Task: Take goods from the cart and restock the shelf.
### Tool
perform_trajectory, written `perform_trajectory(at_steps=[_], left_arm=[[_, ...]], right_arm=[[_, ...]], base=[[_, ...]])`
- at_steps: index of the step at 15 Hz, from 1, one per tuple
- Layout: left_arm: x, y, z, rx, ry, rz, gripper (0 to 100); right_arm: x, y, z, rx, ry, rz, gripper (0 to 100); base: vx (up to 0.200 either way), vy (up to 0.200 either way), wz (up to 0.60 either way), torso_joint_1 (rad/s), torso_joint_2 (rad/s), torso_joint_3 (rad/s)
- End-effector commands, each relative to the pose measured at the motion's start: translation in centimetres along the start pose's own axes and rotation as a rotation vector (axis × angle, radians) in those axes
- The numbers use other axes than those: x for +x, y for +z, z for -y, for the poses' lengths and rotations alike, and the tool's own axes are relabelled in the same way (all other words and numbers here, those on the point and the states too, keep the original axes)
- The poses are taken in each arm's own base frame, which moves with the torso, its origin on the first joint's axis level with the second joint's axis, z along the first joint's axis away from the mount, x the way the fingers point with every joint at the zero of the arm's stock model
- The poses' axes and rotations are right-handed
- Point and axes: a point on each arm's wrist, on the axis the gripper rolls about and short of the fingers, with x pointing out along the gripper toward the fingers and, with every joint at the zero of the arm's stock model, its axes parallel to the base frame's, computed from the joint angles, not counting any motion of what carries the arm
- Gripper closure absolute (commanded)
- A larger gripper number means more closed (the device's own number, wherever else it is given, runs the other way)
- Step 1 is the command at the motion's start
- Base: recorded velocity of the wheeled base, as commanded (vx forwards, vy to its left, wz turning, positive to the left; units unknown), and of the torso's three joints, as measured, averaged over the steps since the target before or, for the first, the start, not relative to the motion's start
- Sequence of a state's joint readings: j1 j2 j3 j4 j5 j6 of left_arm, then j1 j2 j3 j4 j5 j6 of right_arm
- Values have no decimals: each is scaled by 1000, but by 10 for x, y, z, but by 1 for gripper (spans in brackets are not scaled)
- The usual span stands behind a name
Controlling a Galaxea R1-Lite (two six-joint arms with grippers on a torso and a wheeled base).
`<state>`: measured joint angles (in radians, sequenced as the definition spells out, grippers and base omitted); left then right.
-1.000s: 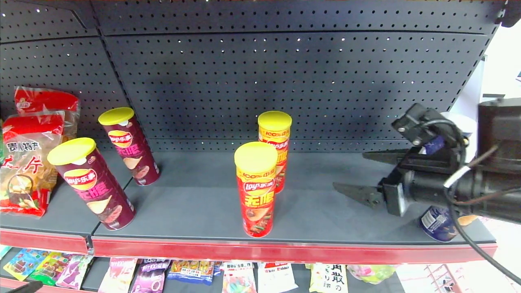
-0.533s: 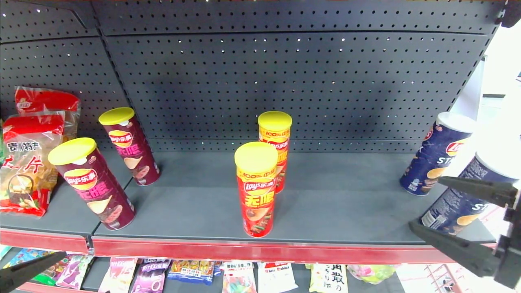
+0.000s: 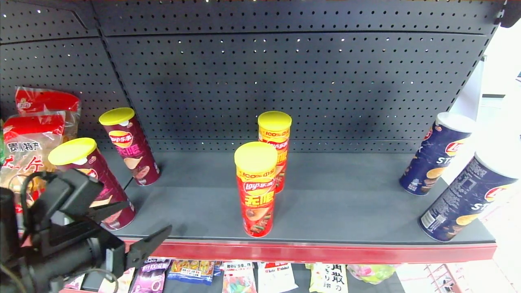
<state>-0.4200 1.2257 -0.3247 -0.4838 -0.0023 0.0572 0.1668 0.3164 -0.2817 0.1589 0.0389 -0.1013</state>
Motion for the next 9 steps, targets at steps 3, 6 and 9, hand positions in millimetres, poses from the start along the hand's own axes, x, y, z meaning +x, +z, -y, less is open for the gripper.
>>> perform_trajectory(at_steps=[3,6,9], left_arm=[[65,-11,11,20,38,-201,0],[89,-5,20,8,16,-217,0],[109,4,29,-30,1,-209,0]], right_arm=[[-15,-37,-6,12,-113,83,0],[-14,-40,-6,14,-113,76,0],[-12,-42,-6,14,-114,66,0]], base=[[0,0,0,0,0,0],[0,0,0,0,0,0],[0,0,0,0,0,0]])
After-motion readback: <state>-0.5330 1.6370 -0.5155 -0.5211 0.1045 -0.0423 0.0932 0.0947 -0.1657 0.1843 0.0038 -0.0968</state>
